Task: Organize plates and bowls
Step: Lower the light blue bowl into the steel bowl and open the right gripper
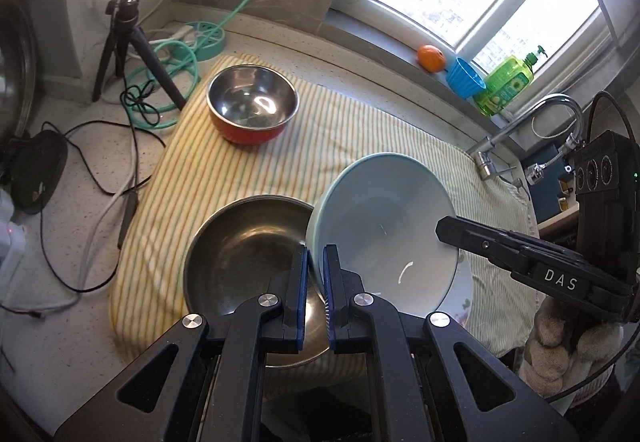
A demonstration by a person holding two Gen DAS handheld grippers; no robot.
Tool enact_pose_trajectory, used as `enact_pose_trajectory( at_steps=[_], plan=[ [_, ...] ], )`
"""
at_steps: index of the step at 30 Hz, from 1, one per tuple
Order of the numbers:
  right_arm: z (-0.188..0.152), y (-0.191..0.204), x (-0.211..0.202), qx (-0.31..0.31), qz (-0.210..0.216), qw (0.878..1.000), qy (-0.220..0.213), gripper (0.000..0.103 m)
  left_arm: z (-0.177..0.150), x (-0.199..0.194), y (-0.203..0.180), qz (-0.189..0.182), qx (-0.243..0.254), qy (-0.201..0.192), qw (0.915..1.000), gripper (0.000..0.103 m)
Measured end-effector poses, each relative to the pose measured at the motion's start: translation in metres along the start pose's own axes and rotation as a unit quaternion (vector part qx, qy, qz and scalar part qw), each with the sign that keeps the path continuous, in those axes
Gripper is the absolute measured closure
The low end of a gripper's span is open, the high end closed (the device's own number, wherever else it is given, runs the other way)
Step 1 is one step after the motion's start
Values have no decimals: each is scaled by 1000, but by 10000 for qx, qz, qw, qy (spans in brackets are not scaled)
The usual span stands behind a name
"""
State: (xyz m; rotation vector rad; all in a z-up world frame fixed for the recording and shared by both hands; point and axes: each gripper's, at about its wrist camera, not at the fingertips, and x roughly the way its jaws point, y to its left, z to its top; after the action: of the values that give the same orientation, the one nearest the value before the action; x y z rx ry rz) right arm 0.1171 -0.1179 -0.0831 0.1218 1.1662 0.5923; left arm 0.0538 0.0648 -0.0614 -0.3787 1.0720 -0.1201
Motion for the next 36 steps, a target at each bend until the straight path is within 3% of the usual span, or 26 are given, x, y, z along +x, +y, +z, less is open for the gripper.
enact_pose_trajectory(
  at_steps=[15, 36],
  plan=[
    [1, 29, 52, -373, -8, 9979, 530, 96, -15, 5, 40, 325, -372, 204, 9986, 97],
    [-9, 27, 81, -427, -199, 9953, 846, 96, -22, 24, 47, 564, -313, 402, 9971, 97]
  ],
)
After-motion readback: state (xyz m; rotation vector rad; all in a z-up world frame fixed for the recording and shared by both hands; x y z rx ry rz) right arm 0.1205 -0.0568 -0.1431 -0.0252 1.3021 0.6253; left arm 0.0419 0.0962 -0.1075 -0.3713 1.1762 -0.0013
